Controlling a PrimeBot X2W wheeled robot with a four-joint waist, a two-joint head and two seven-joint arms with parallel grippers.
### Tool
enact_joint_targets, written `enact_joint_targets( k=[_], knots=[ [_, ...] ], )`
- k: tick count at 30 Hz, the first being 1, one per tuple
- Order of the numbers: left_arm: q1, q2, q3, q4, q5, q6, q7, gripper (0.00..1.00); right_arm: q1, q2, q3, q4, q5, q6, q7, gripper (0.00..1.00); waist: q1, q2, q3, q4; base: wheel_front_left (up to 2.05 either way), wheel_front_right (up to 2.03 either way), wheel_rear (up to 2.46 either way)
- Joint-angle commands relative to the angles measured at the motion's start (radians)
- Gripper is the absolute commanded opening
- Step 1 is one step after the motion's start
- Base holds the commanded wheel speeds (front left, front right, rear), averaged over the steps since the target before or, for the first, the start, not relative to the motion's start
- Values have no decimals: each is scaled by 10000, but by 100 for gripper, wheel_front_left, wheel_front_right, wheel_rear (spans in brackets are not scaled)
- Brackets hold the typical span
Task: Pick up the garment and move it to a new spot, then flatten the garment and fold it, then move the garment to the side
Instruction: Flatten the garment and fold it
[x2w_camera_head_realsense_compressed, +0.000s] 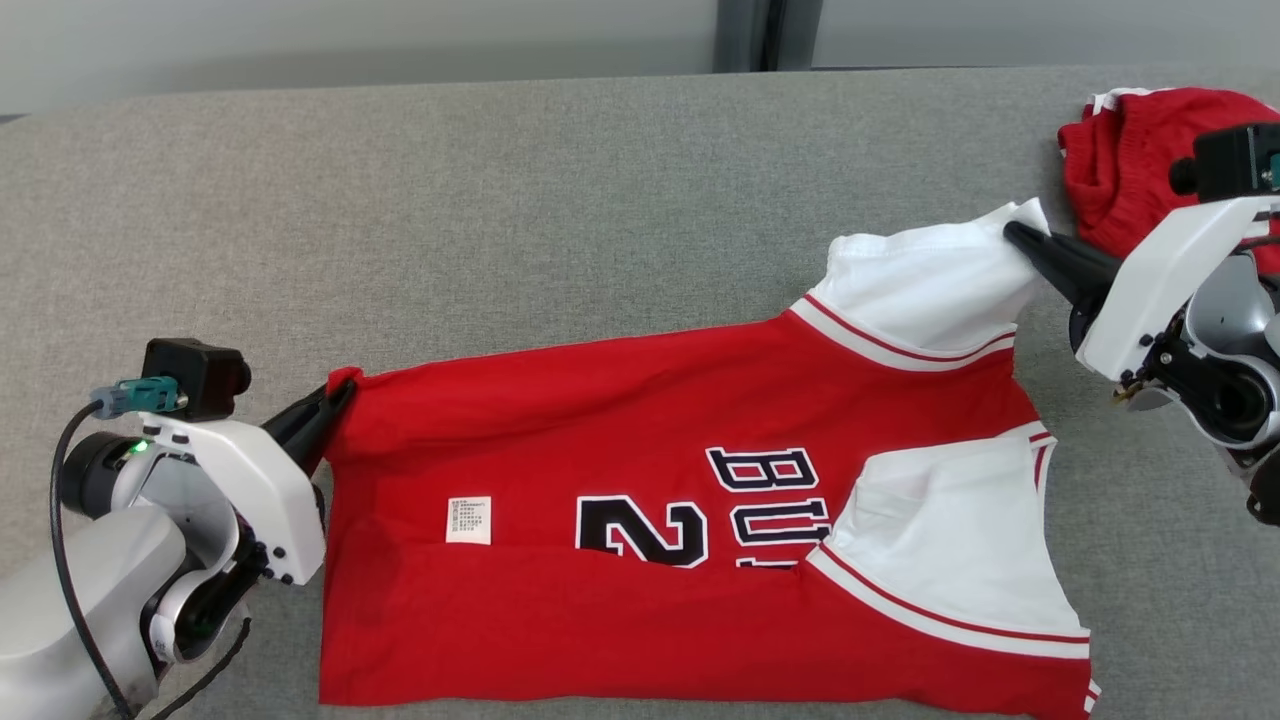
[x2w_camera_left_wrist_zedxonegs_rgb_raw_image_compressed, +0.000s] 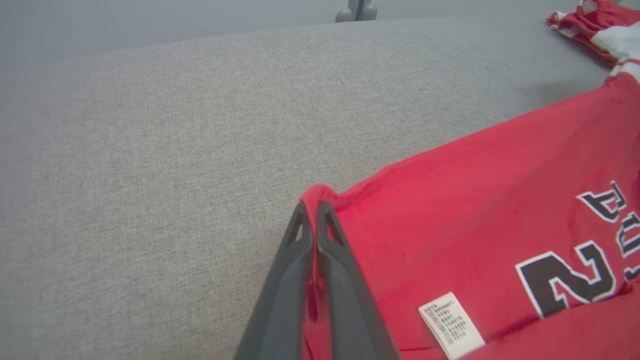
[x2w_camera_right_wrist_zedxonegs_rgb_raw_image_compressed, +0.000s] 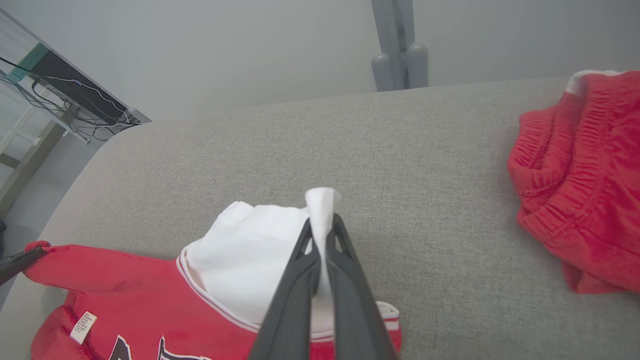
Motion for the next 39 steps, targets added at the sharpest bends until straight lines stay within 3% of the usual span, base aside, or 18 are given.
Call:
enact_joint_targets(
  k=[1, 13, 26, 39],
  knots=[
    [88, 145, -20, -38, 23, 89, 32, 0, 210, -120, 52, -114, 85, 7, -66, 0, 0, 0, -118, -86, 0, 0, 0],
    [804, 896, -336, -996, -82, 464, 461, 0, 1538, -1176, 349, -1547, 710, 5, -275, 0, 0, 0, -636, -253, 0, 0, 0],
    [1227, 1173, -608, -1301, -117, 801, 915, 0, 3234, -2019, 251, -2895, 1635, 5, 86, 0, 0, 0, -929, -342, 0, 0, 0],
    [1434, 1114, -776, -1275, -96, 879, 1270, 0, 3918, -1997, 363, -3189, 1948, 7, 909, 0, 0, 0, -1181, -343, 0, 0, 0]
  ],
)
